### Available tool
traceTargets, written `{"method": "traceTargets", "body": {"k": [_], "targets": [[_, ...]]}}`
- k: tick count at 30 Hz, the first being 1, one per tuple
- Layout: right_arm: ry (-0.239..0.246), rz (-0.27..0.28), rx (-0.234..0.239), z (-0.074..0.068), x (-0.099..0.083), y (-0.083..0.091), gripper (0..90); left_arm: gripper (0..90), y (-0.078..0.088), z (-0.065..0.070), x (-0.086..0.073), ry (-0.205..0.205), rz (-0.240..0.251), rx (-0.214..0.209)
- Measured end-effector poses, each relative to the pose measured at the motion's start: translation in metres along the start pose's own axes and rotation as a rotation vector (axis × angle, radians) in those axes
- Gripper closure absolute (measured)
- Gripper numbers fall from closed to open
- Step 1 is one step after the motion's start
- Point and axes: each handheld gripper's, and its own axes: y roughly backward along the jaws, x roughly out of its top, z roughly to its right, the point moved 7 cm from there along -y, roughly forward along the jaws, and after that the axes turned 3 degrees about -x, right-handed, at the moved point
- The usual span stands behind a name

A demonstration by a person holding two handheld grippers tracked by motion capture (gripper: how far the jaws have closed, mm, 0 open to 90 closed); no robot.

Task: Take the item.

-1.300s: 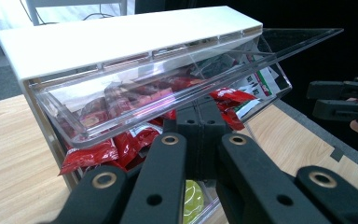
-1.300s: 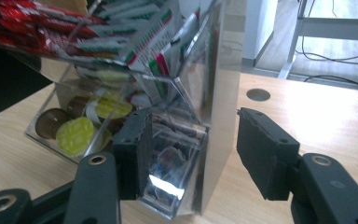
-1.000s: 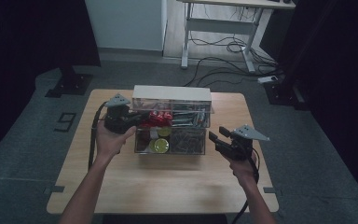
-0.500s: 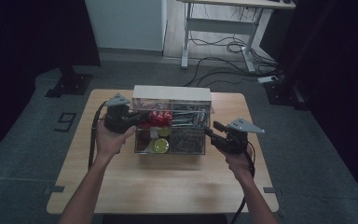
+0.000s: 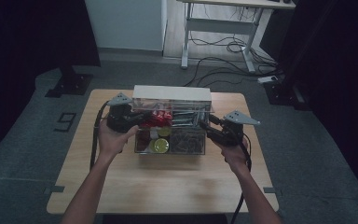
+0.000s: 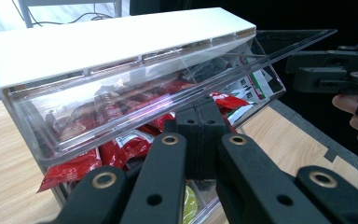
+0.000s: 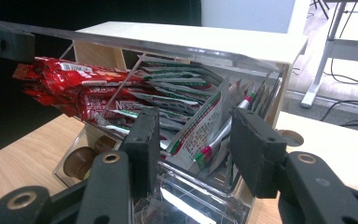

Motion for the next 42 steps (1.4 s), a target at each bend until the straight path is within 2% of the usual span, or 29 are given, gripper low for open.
{"method": "traceTargets", "body": {"k": [9,19,25,33,42], "targets": [[0.002,-0.022,-0.007,-0.002,-0.003,-0.008,53.5,90.0,0.000,0.000,0.000,-0.001,0.001,0.000],[0.003,-0.018,-0.017,-0.007,-0.001,-0.017,56.3,90.0,-0.001,0.000,0.000,-0.002,-0.003,0.002],[0.024,-0.026,-0.040,-0.011,-0.003,-0.024,59.4,90.0,-0.001,0.000,0.000,-0.001,-0.003,0.002],[0.025,-0.057,-0.074,-0.007,-0.006,-0.031,62.7,90.0,-0.002,0.000,0.000,0.002,0.001,0.005],[0.038,-0.074,-0.090,-0.008,-0.007,-0.037,65.7,90.0,-0.002,0.000,0.000,0.006,0.002,0.004]]}}
